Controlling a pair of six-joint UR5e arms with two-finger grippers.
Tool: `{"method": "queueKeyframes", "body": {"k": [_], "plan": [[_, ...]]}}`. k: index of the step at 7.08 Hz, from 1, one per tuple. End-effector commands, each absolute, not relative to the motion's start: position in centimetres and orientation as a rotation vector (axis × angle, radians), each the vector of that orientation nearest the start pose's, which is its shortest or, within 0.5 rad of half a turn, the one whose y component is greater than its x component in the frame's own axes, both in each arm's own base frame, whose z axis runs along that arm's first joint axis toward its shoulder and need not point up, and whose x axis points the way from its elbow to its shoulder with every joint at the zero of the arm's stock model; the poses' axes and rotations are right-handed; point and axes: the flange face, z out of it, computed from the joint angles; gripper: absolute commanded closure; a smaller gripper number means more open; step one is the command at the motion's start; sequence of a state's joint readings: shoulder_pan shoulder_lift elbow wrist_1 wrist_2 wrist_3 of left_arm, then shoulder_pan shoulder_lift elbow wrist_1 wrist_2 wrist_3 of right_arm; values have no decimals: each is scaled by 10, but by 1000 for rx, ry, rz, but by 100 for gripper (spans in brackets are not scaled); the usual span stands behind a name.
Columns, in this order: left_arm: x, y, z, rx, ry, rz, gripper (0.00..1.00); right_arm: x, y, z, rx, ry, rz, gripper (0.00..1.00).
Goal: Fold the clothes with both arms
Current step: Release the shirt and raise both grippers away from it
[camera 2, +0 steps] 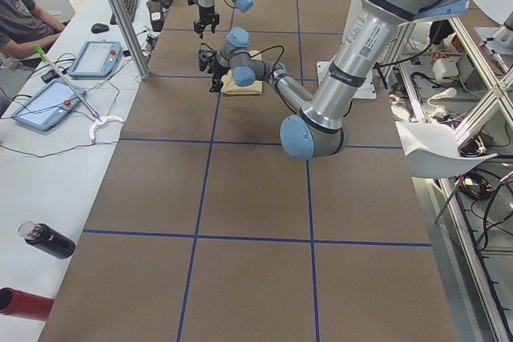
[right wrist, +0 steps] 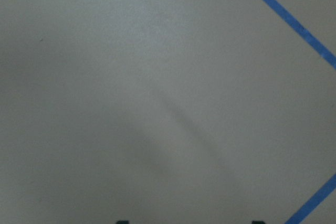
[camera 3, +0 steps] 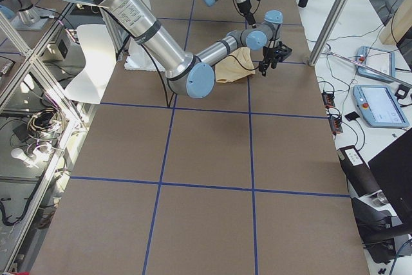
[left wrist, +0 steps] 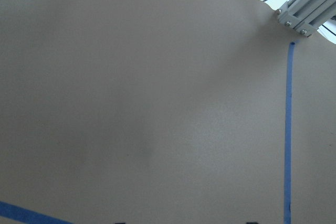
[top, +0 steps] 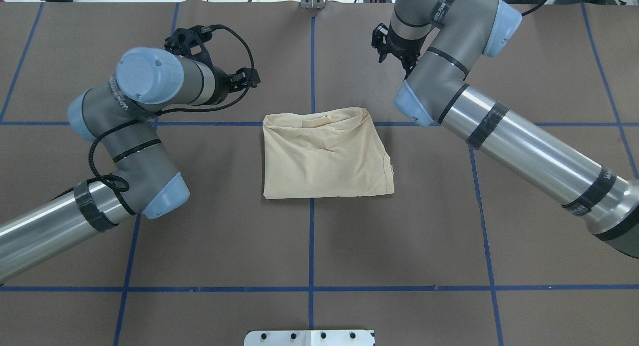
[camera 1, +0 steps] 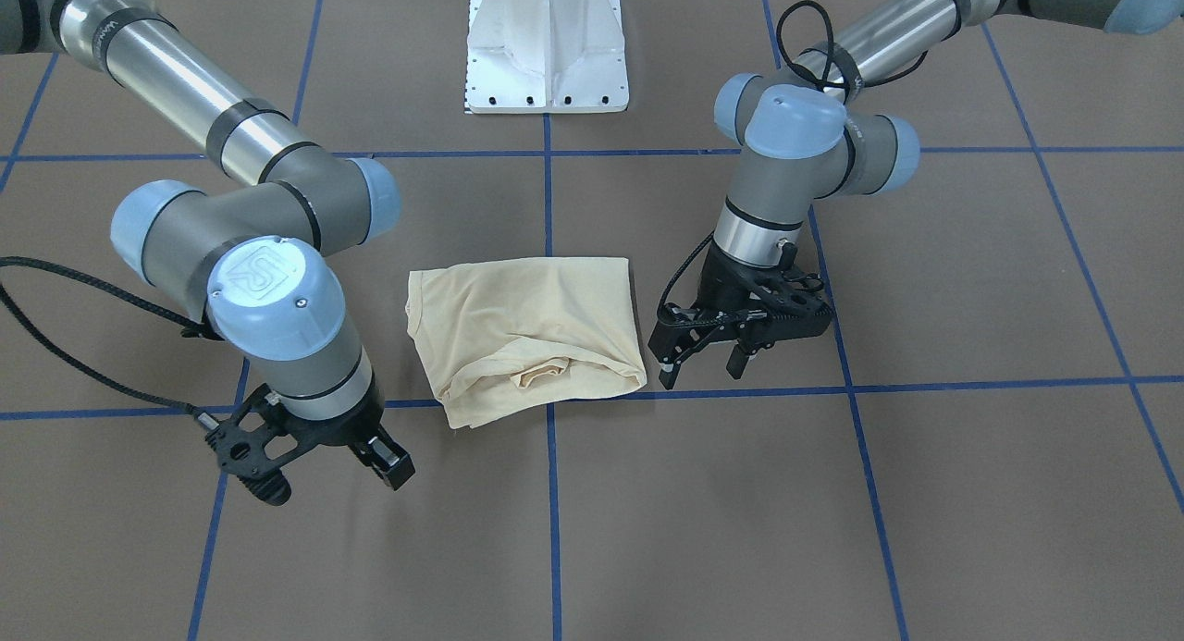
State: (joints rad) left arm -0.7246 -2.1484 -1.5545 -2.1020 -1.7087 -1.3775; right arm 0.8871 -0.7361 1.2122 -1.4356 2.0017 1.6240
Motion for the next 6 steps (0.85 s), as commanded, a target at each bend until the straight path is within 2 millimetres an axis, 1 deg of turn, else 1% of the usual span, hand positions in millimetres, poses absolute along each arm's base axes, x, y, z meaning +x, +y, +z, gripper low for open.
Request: {"method": "queueKeyframes", "body": {"k": [1,2,3,4,5,6], "plan": [[376,-540,286,445,1023,-178,0,-366,-677,334,-98,-738,661,0],[349,-534,306,449,1006,-94,0,-321,-667,361,-62,-744,582,0],[313,-538,323,467,988,-18,0,-276,-665,385,-33,-744,523,0],[271,-535,346,478,974,73,0,-240,-657,411,-6,-739,440,0],[226,-524,372,507,936,145,0,-204,-649,434,14,-741,374,0],[184,-506,400,558,865,227,0,-166,-641,461,18,-754,300,0]]}}
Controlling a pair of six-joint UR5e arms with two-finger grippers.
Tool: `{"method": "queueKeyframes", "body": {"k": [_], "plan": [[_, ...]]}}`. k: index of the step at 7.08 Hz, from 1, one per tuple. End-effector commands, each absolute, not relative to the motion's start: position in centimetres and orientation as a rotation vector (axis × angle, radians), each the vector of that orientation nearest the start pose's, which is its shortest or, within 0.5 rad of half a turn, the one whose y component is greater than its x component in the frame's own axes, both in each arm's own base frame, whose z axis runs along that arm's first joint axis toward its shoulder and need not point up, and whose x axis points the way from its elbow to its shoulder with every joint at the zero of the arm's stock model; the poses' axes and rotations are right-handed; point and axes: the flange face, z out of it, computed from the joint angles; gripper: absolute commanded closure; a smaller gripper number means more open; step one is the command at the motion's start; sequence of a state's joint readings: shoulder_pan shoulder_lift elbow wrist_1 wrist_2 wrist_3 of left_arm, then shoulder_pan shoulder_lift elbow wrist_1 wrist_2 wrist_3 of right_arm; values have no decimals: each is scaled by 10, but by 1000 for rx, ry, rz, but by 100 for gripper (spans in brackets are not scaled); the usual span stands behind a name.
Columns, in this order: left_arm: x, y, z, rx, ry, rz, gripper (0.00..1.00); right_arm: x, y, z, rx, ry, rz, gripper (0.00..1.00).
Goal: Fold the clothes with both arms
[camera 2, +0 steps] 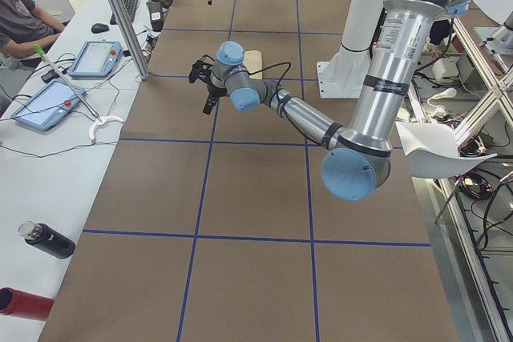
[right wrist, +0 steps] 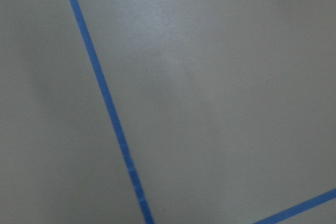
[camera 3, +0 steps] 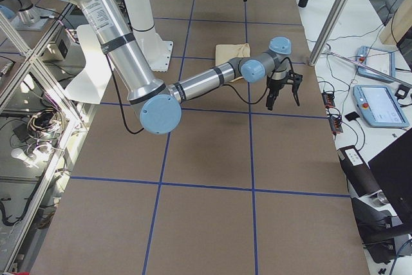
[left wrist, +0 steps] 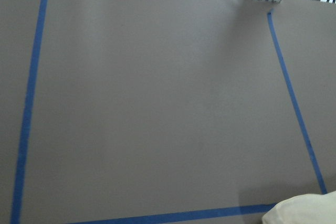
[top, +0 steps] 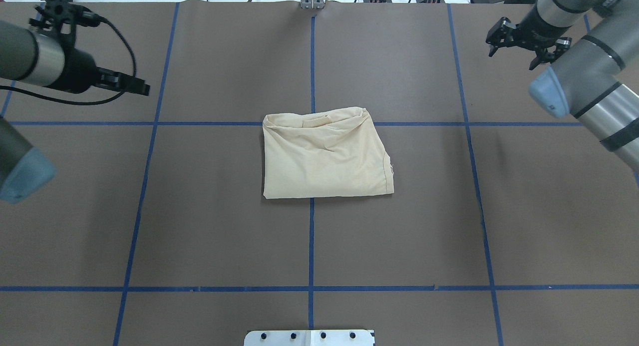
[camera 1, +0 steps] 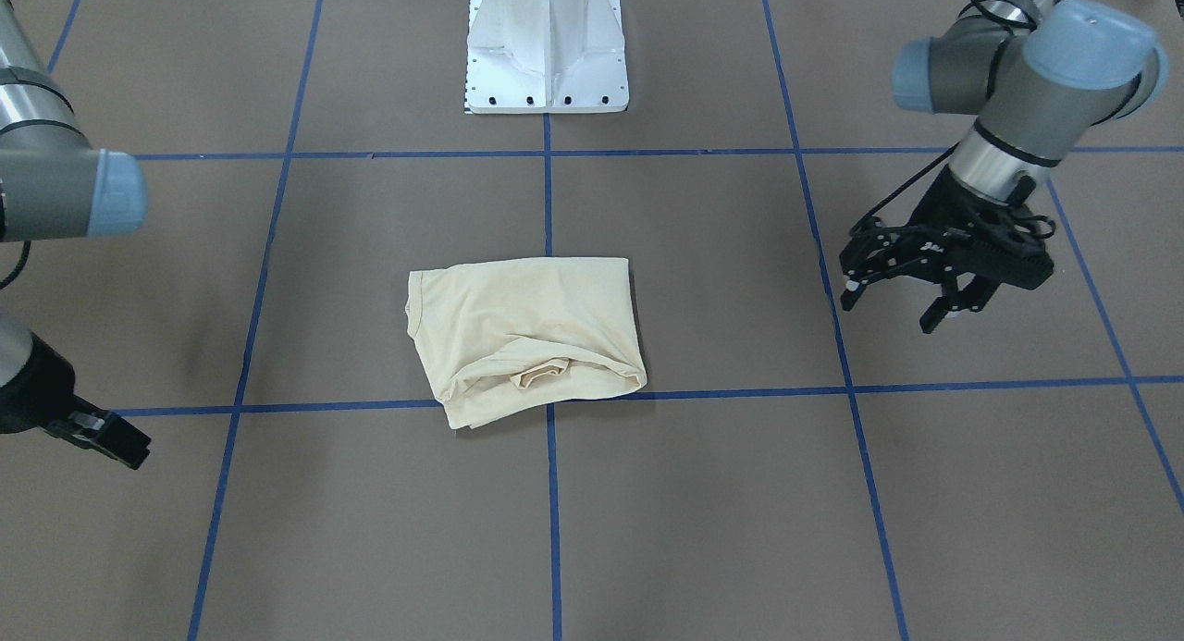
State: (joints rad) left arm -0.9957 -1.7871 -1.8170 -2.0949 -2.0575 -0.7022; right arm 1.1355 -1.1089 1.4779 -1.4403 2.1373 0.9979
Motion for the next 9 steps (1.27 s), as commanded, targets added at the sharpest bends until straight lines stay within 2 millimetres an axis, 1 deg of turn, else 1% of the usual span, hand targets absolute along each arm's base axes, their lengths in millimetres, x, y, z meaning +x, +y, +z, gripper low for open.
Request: {"method": "queueKeyframes", "body": {"k": [1,2,3,4,5,6,7,8,9], "plan": [[148,-499,425,572,825,278,0,-120,-624,492,35,-771,207,0],[118,-486,459,569,785,342,0,-78,-608,523,49,-772,163,0],[86,-477,477,568,779,367,0,-45,-590,540,76,-771,128,0],[60,-464,500,554,781,404,0,-12,-574,560,102,-760,94,0],[48,-449,523,514,809,404,0,8,-556,581,121,-747,33,0],[48,-447,524,505,825,405,0,9,-549,586,127,-743,-3,0],[48,-446,531,490,820,399,0,9,-548,585,130,-744,-5,0],[46,-440,540,466,820,386,0,16,-535,595,121,-743,10,0],[20,-443,538,477,807,323,0,20,-512,594,139,-738,2,0]]}}
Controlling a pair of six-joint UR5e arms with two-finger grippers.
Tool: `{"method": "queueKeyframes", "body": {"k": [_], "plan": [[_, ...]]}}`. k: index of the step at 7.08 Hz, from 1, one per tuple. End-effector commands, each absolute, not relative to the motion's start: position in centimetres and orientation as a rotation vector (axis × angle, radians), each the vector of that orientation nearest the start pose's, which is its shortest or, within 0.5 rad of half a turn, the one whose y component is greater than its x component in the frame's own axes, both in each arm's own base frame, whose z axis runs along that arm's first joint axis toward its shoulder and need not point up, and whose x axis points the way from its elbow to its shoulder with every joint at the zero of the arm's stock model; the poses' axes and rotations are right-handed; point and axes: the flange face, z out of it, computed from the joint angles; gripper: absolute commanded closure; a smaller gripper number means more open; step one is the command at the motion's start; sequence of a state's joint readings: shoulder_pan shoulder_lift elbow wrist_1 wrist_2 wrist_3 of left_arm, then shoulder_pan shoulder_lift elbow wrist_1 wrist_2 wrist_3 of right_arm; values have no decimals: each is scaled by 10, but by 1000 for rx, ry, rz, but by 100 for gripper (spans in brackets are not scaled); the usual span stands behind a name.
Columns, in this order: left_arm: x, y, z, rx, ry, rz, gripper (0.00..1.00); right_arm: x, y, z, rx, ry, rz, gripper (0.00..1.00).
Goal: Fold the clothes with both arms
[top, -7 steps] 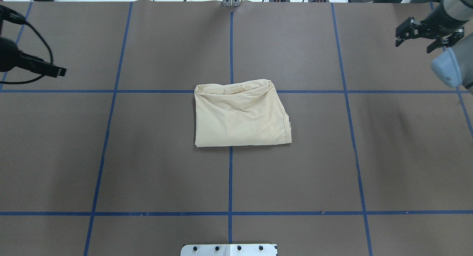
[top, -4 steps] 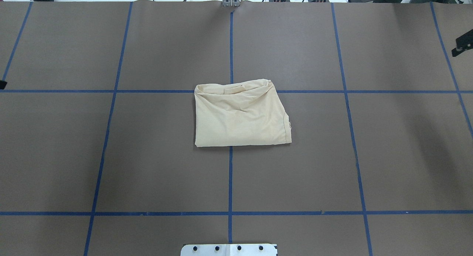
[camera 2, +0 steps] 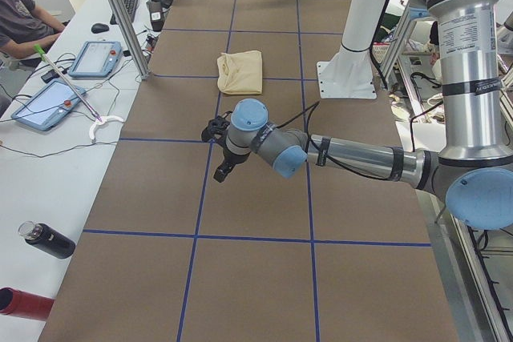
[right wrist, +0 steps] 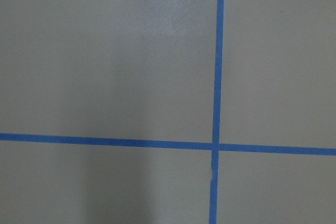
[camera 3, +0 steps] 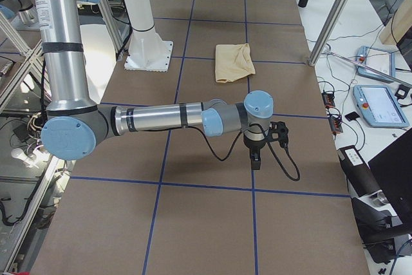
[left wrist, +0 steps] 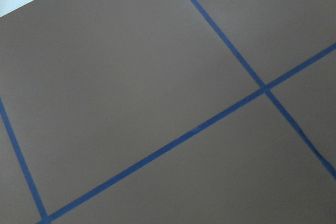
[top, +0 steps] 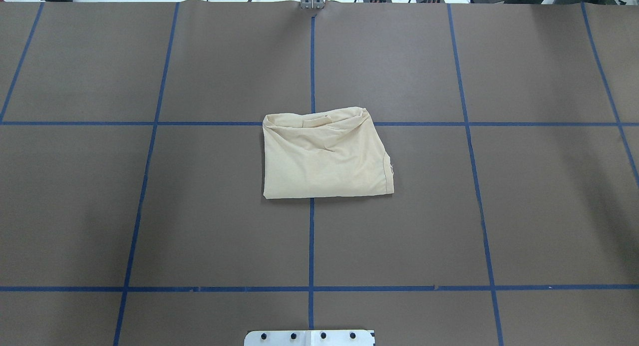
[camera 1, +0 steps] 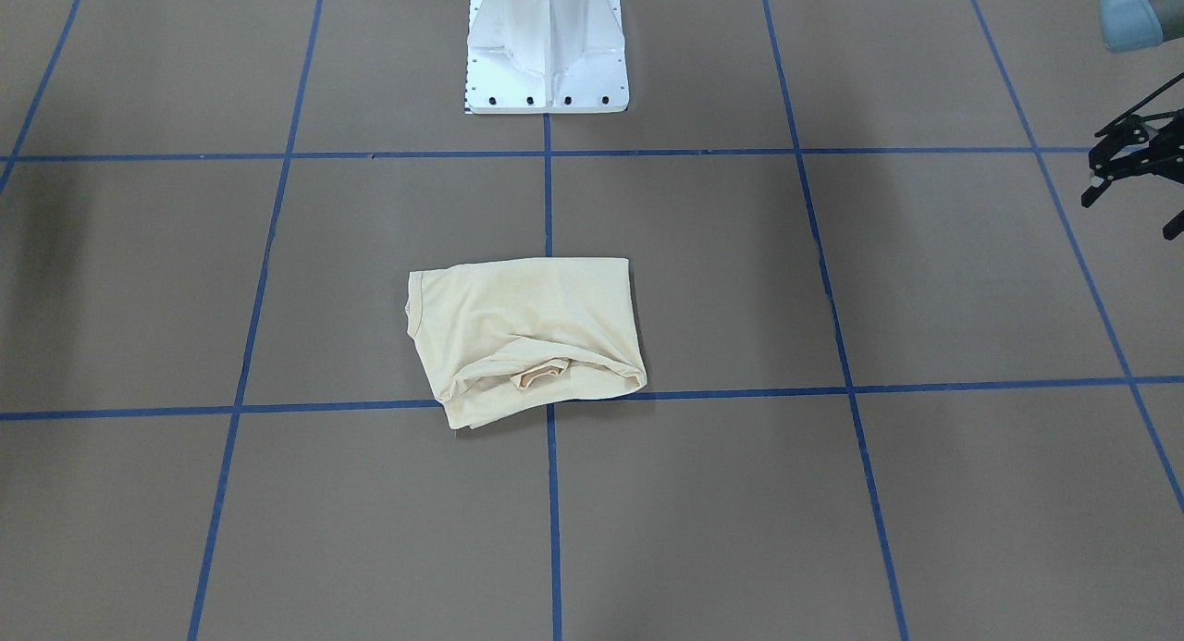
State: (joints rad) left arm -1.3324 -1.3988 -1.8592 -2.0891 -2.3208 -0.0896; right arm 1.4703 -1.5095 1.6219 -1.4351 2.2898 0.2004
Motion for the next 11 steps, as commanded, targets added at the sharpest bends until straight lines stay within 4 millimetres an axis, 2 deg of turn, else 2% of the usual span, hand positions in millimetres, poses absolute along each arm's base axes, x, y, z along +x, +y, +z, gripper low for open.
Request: {"method": "queueKeyframes", "body": {"k": [1,2,3,5,6,7,10,11], "plan": [[9,-444,537,452,798,286,0,30,-478,595,143,-741,16,0],[9,-445,540,434,797,282,0,32,-454,591,139,-741,19,0],[10,-449,548,405,796,269,0,32,-450,590,138,-745,17,0],[9,-440,571,353,823,254,0,31,-448,595,81,-751,34,0],[-23,-441,582,365,807,185,0,29,-447,594,69,-770,34,0],[-45,-444,609,356,811,154,0,18,-450,595,58,-766,11,0],[-45,-451,604,372,810,159,0,19,-448,599,54,-755,14,0],[-49,-457,584,403,813,160,0,18,-451,599,53,-755,14,0]]}}
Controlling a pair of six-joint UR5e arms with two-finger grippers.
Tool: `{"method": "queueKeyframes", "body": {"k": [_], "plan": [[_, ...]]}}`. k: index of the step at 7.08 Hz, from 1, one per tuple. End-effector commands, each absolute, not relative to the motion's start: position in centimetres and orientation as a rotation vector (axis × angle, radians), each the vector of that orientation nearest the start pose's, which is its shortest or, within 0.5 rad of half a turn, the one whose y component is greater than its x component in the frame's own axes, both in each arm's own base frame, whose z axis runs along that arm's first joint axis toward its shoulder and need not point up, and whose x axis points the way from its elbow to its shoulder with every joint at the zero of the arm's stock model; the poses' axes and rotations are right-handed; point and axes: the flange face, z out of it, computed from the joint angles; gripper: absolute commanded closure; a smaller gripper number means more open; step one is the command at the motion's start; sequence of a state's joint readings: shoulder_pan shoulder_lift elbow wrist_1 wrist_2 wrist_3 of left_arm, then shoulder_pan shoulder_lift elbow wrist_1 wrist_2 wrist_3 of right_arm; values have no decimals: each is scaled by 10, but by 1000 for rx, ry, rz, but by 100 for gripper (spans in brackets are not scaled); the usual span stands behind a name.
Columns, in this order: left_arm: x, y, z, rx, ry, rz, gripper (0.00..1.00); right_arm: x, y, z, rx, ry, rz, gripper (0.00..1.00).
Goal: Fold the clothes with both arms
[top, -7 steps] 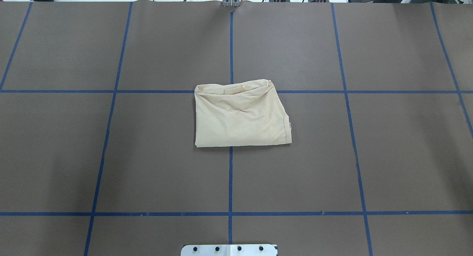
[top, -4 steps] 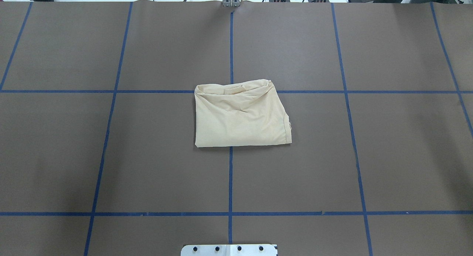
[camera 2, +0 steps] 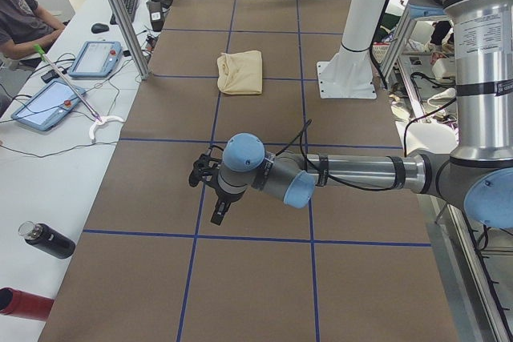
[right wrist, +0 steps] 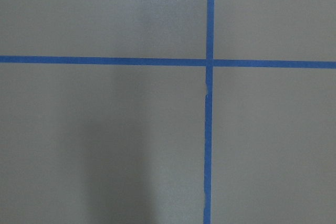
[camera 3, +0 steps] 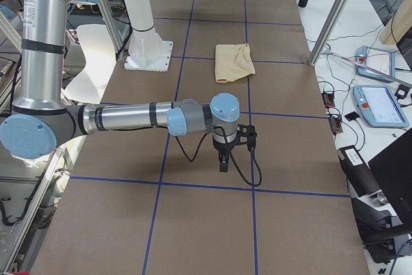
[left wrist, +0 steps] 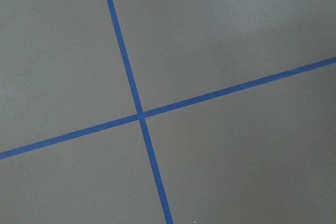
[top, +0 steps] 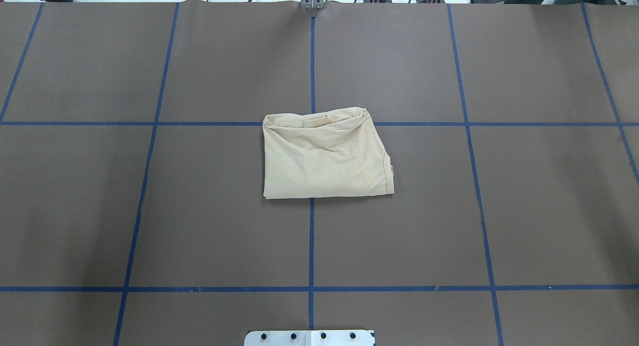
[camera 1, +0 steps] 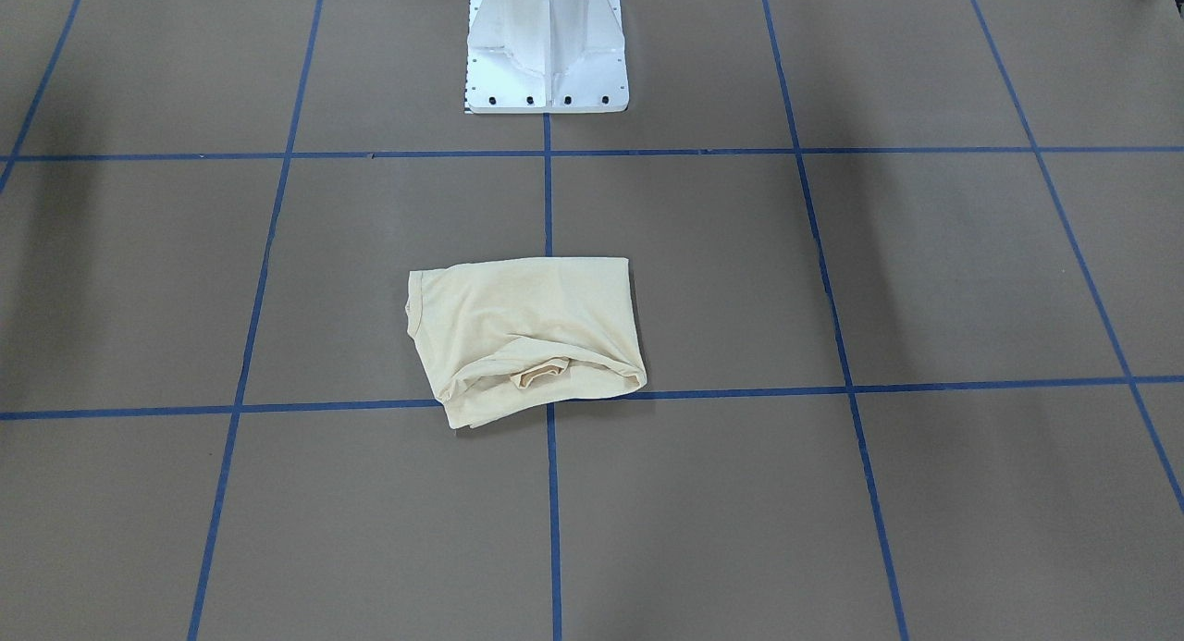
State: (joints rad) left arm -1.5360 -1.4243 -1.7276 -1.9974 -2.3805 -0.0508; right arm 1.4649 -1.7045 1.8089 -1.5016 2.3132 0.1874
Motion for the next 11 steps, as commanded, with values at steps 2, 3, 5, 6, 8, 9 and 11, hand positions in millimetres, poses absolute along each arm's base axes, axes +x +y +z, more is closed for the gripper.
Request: {"method": "queueKeyframes", "body": {"k": [2,3,5,6,8,9,11], "plan": [[-45,-458,576,409,841,177,0,17,-456,594,64,-756,8,0],[-45,-453,574,413,849,186,0,15,-460,590,70,-759,3,0],[-44,-451,574,410,872,192,0,14,-457,587,72,-788,3,0],[-44,-453,569,424,870,198,0,14,-456,582,84,-790,-2,0],[-44,-451,571,424,866,198,0,17,-443,585,84,-782,-3,0],[-44,-447,574,419,865,195,0,17,-444,586,84,-771,-2,0],[-44,-451,578,410,862,189,0,17,-445,586,84,-777,-2,0]]}}
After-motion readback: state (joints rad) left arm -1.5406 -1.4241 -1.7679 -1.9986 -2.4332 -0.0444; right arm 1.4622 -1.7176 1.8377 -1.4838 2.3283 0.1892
